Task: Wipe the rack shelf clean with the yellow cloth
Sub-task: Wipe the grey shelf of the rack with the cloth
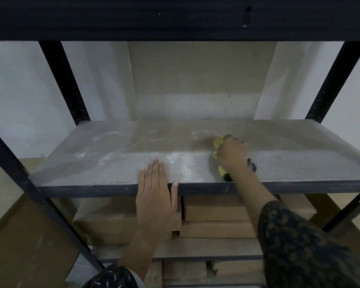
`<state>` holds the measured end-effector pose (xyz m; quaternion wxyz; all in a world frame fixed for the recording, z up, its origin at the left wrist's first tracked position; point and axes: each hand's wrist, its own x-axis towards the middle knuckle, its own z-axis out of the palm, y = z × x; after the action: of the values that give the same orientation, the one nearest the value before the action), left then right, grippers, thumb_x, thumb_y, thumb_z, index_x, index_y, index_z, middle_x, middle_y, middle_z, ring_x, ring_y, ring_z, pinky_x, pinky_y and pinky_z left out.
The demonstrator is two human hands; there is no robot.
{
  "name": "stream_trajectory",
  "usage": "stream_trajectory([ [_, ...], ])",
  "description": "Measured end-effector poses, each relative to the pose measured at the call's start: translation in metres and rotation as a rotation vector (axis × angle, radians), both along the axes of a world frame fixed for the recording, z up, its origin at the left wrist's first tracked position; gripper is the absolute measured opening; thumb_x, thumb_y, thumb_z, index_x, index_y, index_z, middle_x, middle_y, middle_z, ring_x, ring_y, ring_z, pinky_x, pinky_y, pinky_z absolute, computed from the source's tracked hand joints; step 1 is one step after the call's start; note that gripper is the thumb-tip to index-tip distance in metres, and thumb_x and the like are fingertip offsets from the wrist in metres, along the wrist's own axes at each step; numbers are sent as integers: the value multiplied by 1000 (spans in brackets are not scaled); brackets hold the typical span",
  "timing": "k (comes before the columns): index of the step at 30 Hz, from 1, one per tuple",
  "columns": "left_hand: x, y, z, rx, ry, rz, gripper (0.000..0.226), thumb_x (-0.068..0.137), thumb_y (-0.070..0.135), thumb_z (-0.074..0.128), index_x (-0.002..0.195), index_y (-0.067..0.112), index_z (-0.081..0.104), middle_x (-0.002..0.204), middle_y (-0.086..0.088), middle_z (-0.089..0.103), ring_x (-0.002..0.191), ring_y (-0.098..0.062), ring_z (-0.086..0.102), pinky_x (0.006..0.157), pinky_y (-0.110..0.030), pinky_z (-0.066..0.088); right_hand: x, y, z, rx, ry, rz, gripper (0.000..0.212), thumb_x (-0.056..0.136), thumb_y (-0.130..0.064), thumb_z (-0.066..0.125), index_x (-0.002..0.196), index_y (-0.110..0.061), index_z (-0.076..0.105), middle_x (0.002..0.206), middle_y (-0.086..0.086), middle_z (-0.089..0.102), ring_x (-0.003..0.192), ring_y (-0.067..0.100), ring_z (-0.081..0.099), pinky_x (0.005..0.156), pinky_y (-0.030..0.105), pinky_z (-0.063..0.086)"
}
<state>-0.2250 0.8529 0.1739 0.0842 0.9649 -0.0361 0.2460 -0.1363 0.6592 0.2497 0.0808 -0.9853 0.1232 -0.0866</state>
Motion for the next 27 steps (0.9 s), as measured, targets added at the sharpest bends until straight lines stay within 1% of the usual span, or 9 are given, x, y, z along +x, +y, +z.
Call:
stream_trajectory([
  [3,1,-1,0,10,10,9,65,98,46,22,139,-1,41,145,-16,43,135,-27,40,117,-40,19,1,52,-5,24,-7,156,39,96,-17,46,131,2,43,133,21,52,122,35,49,105,41,32],
  [8,0,-2,1,23,5,11,65,98,45,23,139,-1,42,145,-16,43,134,-27,42,116,-40,20,-8,62,8,397,-98,285,33,97,-14,43,125,1,53,124,21,59,114,36,55,97,38,41],
  [11,-1,-2,1,24,14,25,66,98,47,22,141,0,39,147,-15,41,136,-27,39,117,-41,22,-6,8,17,355,-210,42,33,92,-19,53,118,1,56,119,22,60,112,37,57,96,42,44],
  [14,-1,-4,2,17,21,32,67,97,47,20,141,0,38,147,-15,40,137,-27,38,117,-42,24,-9,-31,9,230,-96,-121,43,89,-22,55,125,0,49,126,21,56,118,37,52,101,42,38],
  [18,-2,-4,2,10,29,37,68,97,47,19,141,0,38,147,-15,41,137,-27,38,117,-42,23,-17,8,-8,59,-33,9,47,92,-21,49,133,2,40,133,20,52,121,35,49,102,39,32],
  [21,-1,-3,2,-18,46,5,65,97,45,21,141,1,38,147,-15,40,137,-26,37,118,-43,22,-26,58,-9,104,-36,195,44,95,-16,46,135,0,40,135,19,50,123,34,46,104,38,30],
  [23,-2,-6,6,-168,28,0,63,97,43,19,143,3,36,149,-12,39,139,-24,34,118,-44,20,-30,77,-3,228,-53,287,38,96,-16,46,131,-2,48,130,16,55,118,33,50,98,35,36],
  [26,-3,-22,33,-649,25,-3,54,101,38,23,149,14,25,156,-3,26,145,-21,18,120,-43,16,-32,58,8,495,-98,241,33,97,-14,42,123,0,57,107,16,62,97,33,58,68,25,44],
  [27,-2,-29,44,-735,6,-42,53,101,37,26,149,15,24,156,-2,26,146,-22,18,119,-44,17,-34,42,12,529,-150,186,32,96,-12,43,123,-2,57,109,17,63,100,34,59,71,27,45],
])
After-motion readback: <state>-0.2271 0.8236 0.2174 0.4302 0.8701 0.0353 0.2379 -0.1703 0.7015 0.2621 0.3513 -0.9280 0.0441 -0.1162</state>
